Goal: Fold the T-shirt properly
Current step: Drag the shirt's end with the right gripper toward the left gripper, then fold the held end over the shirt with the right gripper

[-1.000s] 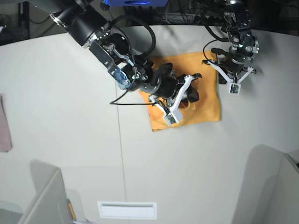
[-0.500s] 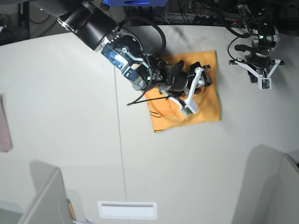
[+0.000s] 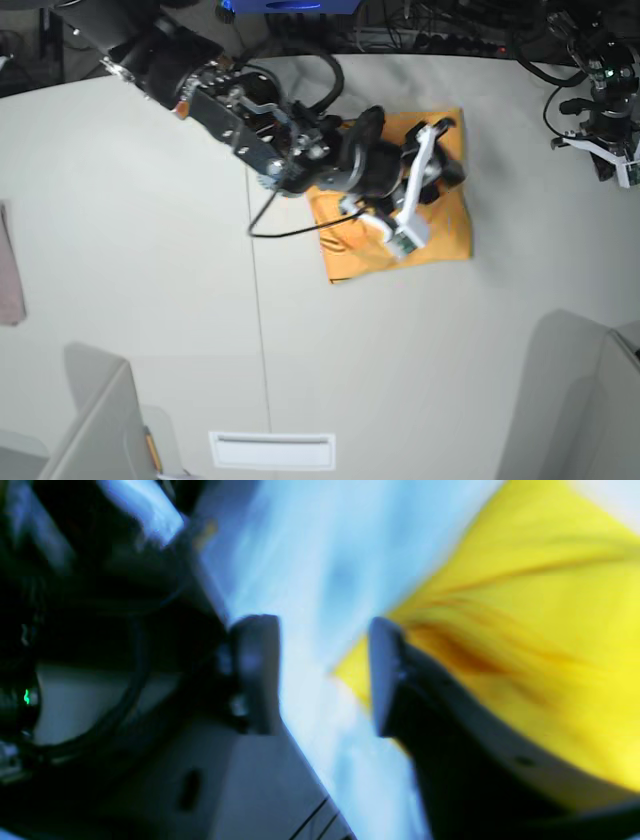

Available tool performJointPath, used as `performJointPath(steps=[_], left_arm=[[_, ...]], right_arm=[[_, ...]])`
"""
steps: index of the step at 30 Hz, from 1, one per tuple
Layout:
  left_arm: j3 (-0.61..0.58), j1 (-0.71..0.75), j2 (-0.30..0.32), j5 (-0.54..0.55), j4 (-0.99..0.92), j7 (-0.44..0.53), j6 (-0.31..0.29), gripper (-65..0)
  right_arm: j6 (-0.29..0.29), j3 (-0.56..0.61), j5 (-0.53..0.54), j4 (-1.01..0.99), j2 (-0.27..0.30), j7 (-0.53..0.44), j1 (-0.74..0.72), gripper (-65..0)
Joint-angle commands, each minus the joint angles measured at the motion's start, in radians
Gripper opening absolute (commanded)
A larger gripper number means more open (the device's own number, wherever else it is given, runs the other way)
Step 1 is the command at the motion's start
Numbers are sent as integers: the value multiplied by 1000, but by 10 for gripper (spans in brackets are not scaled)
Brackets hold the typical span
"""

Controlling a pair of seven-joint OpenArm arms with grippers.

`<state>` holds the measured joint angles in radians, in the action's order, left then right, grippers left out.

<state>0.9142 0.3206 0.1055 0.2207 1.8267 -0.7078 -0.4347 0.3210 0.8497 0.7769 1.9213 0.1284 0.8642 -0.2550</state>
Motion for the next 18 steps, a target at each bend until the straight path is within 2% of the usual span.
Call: performJointPath(steps=[1, 3, 6, 9, 14, 18], left_arm=[[30, 5, 26, 29, -2, 14, 9, -650], [67, 12, 46, 73, -28, 14, 9, -650], [87, 33, 55, 125, -52, 14, 9, -650], [88, 36, 55, 130, -55, 14, 9, -650], [81, 33, 50, 133, -55, 14, 9, -650], [81, 33, 50, 131, -55, 14, 9, -650]], right_arm=[[5, -47, 0, 36, 17, -17, -16, -522], [5, -125, 2, 39, 64, -20, 6, -650], [4, -228, 0, 5, 106, -17, 44, -650], [2, -252, -1, -21, 127, -17, 67, -650], [2, -169, -3, -99, 113, -24, 59, -650], [2, -70, -4, -207, 58, -26, 1, -650]])
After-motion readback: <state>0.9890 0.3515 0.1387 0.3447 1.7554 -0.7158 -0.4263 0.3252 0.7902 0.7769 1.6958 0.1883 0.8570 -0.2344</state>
